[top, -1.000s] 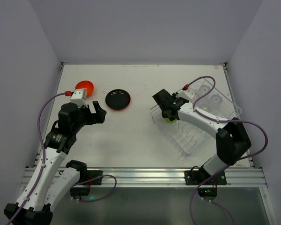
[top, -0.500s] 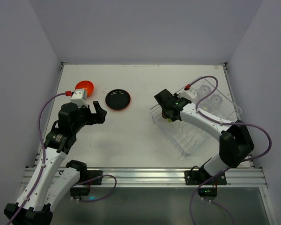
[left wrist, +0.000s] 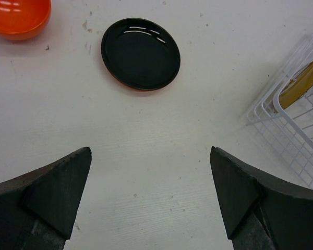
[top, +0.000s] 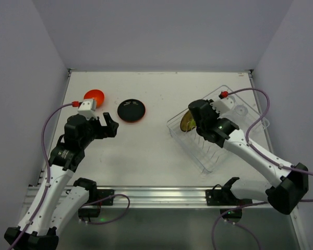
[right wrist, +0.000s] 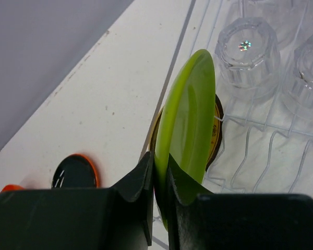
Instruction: Unload the mixed dishes from the dish rack
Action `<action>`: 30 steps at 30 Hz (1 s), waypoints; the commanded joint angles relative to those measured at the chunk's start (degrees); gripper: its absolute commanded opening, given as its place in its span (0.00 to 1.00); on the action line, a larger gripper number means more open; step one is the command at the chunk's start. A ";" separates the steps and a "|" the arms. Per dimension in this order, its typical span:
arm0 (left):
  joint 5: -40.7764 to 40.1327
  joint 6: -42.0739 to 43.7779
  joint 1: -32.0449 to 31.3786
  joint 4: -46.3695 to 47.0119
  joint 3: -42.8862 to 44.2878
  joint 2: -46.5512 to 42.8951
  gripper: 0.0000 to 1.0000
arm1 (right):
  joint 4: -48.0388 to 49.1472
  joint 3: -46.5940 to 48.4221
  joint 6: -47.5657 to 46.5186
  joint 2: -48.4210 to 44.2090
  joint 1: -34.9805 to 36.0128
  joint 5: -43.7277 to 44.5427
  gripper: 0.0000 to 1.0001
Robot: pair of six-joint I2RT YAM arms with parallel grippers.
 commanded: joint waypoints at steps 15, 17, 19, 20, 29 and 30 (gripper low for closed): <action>31.28 -42.03 -0.57 20.52 3.54 9.91 1.00 | 32.51 -22.93 -106.23 -22.10 32.09 -28.26 0.00; 29.45 -43.99 -0.57 20.99 2.12 9.48 1.00 | 34.40 -24.07 -110.80 -19.30 33.53 -24.49 0.00; 26.12 -45.84 -0.92 20.91 -0.07 7.11 1.00 | 35.21 -24.86 -116.24 -17.88 35.19 -24.55 0.00; 24.97 -46.11 -1.10 19.77 -0.61 6.32 1.00 | 36.61 -26.08 -118.45 -17.09 35.90 -25.00 0.00; 18.19 -43.13 -1.28 12.38 -4.74 1.74 1.00 | 55.07 -29.09 -137.10 -9.97 40.83 -24.38 0.00; 18.80 -42.69 -1.28 12.38 -4.83 2.09 1.00 | 56.39 -29.08 -138.15 -8.22 41.00 -24.38 0.00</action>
